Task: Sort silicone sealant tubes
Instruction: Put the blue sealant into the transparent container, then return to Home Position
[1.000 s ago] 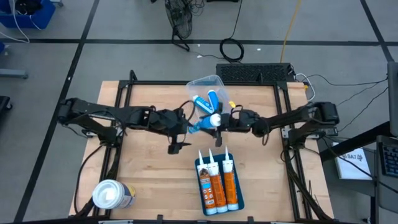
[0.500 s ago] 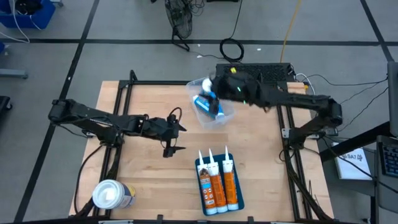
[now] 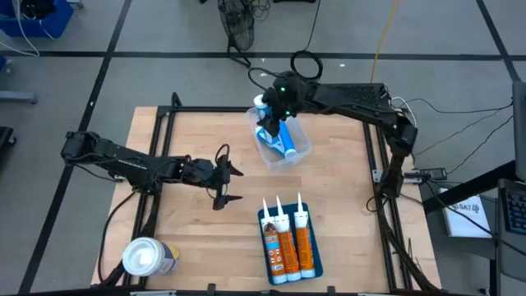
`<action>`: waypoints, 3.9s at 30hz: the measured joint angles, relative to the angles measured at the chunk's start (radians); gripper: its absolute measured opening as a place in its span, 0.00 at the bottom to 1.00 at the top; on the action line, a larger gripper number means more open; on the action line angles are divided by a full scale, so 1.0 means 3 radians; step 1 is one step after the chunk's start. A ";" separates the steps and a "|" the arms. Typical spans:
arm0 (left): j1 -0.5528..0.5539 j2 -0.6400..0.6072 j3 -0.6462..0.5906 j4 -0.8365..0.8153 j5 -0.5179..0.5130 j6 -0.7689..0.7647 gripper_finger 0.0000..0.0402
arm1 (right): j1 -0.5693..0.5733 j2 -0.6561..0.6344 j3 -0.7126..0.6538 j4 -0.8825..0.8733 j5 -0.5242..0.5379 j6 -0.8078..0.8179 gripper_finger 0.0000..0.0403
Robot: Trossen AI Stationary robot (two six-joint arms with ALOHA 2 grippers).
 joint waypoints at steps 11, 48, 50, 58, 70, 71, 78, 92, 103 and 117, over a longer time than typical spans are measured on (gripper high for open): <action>-0.0061 0.0003 -0.0201 0.0149 0.0006 -0.0048 0.98 | -0.0068 0.0268 -0.0005 -0.0206 -0.0396 0.0299 0.49; -0.0107 0.0003 -0.0320 0.0285 0.0003 -0.0058 0.98 | 0.0091 0.0272 -0.0991 0.0785 -0.0190 0.0499 0.68; -0.0107 0.0003 -0.0320 0.0285 0.0003 -0.0058 0.98 | 0.0095 0.0273 -0.0991 0.0838 -0.0190 0.0503 0.69; -0.0107 0.0003 -0.0320 0.0236 0.0002 -0.0068 0.98 | 0.0084 0.0227 -0.0991 0.0990 -0.0070 0.0550 0.69; -0.0109 0.0003 -0.0320 0.0231 0.0002 -0.0080 0.98 | 0.0085 -0.0233 -0.0989 0.1060 0.0933 0.0264 0.70; -0.0111 0.0003 -0.0320 0.0230 0.0002 -0.0080 0.98 | 0.0089 -0.0281 -0.0989 0.1039 0.0925 0.0262 0.70; -0.0267 -0.0141 -0.0322 0.0168 -0.0003 -0.0001 0.98 | 0.0177 -0.0780 -0.0989 0.0716 0.0936 0.0108 0.70; -0.0688 -0.1778 -0.1032 -0.0112 -0.0536 -0.0019 0.98 | 0.0333 -0.2800 -0.2293 0.0548 0.0939 0.0017 0.63; -0.0688 -0.2961 -0.1536 -0.0194 -0.0563 0.0046 0.98 | 0.0333 -0.4731 -0.3659 0.0583 0.1170 0.0180 0.63; -0.0687 -0.3339 -0.1603 -0.0630 -0.0889 0.0001 0.98 | 0.0332 -0.6086 -0.4840 0.1003 0.1363 0.0338 0.63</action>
